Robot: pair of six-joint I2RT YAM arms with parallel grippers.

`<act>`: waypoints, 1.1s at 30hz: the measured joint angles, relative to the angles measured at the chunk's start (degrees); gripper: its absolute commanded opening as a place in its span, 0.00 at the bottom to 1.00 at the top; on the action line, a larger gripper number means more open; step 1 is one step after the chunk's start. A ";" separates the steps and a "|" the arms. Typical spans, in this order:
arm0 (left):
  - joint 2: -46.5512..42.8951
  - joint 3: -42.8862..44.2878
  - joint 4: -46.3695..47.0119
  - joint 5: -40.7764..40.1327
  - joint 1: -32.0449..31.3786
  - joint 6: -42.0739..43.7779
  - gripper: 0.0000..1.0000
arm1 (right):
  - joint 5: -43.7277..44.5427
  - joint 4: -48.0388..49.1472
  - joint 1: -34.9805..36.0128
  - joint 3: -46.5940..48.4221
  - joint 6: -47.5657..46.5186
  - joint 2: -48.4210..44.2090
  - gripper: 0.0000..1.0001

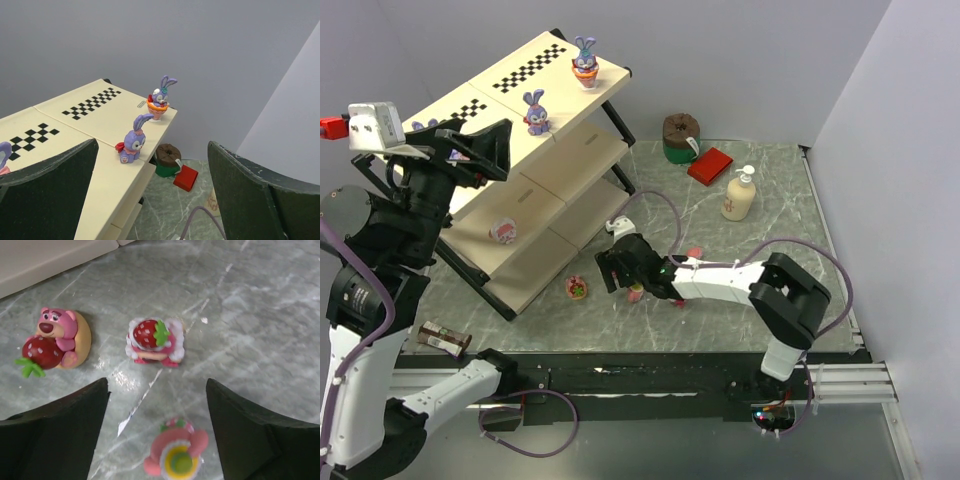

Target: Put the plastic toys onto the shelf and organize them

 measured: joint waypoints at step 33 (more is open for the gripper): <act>4.31 1.55 -0.15 -0.61 -0.22 2.38 0.96 | -2.78 3.48 -2.80 9.20 -6.78 8.85 0.00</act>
